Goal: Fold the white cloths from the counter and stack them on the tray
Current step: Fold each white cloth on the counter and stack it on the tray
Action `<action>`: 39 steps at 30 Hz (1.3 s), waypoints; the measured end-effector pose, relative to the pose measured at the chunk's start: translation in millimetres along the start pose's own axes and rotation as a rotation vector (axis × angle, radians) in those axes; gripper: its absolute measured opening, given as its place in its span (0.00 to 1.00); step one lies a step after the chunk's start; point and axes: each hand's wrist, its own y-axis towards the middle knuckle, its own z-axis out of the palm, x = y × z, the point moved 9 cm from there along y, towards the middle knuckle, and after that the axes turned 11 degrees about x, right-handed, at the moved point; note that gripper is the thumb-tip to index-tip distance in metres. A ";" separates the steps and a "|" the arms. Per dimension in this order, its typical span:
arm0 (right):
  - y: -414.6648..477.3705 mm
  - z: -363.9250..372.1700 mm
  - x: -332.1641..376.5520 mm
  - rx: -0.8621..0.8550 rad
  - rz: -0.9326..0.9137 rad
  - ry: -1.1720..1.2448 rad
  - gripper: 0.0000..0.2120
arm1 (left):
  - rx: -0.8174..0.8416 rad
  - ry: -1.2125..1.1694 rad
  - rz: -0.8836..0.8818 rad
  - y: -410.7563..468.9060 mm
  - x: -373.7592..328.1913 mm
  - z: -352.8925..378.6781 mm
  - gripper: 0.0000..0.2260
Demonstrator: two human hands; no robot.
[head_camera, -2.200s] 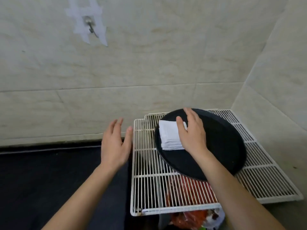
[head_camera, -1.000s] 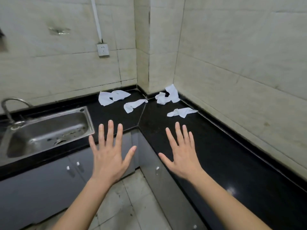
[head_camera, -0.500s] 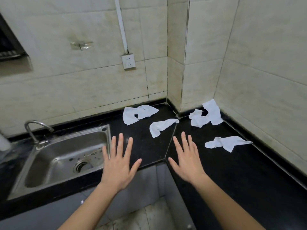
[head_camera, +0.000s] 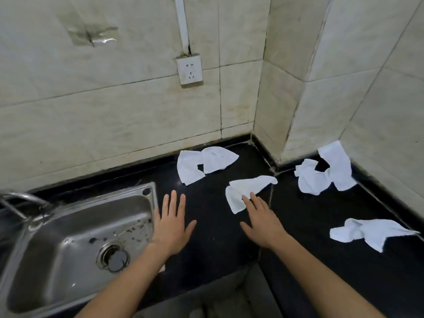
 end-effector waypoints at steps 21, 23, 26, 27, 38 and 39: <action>344.6 71.1 141.6 -0.088 -0.116 0.066 0.12 | 0.317 0.030 0.166 175.7 125.0 124.5 0.37; 336.4 68.4 135.1 -0.139 -0.084 0.130 0.09 | 0.283 0.000 0.157 175.7 125.5 124.5 0.38; 314.6 70.3 119.9 -0.066 -0.019 0.279 0.10 | 0.246 -0.020 0.168 175.6 122.7 125.7 0.37; 306.5 71.3 109.9 -0.026 0.036 0.413 0.09 | 0.231 -0.019 0.174 176.6 120.5 124.8 0.37; 188.7 84.5 24.6 -0.216 0.643 1.876 0.09 | 0.290 -0.170 0.045 175.0 115.3 126.5 0.43; 181.2 89.8 19.0 -0.214 0.672 1.862 0.09 | 0.293 -0.180 0.037 175.3 110.9 124.6 0.42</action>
